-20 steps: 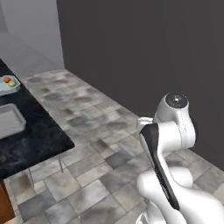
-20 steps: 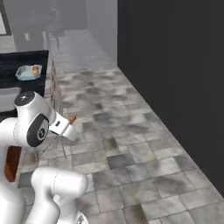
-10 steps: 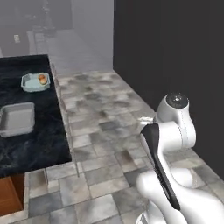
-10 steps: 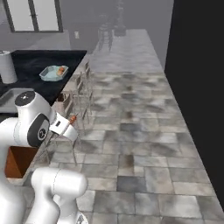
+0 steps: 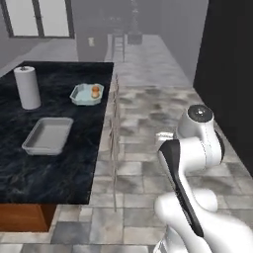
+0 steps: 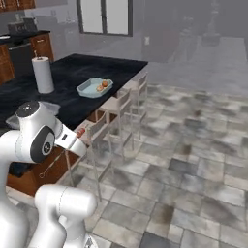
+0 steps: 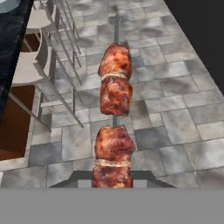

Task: Place the cold items (peach and tangerine) from the fridge in one tupperware on the dining counter. Place the warm items (hot dog and kebab skewer) in the stove area in another tupperware.

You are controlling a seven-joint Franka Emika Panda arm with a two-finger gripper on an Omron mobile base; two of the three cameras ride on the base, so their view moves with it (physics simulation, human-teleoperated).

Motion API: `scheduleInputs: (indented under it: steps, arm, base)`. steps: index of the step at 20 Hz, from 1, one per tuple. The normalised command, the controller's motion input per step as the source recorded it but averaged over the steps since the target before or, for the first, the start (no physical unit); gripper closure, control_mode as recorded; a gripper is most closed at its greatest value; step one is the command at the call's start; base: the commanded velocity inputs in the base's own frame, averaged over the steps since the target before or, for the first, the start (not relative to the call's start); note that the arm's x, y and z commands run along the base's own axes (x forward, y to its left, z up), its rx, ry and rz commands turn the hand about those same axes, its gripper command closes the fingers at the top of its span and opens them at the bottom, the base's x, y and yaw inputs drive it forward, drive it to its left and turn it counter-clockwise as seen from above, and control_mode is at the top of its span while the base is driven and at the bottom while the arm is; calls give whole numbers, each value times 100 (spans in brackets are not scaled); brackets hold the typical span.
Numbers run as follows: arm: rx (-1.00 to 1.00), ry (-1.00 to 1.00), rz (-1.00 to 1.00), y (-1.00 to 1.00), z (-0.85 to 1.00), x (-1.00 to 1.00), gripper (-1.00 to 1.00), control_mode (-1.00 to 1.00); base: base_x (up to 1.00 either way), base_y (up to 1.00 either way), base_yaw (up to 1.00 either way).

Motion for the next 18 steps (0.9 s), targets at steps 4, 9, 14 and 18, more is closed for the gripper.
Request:
scheduleInputs:
  steps: [4, 9, 14, 18]
  arm:
    - [0, 0, 0, 0, 0, 0, 100, 100]
    - [0, 0, 0, 0, 0, 0, 100, 100]
    - [0, 0, 0, 0, 0, 0, 100, 100]
    - [0, 0, 0, 0, 0, 0, 100, 100]
  base:
    - [82, -48, 58]
    - [76, -56, 54]
    - [59, -61, 54]
    - [42, -41, 69]
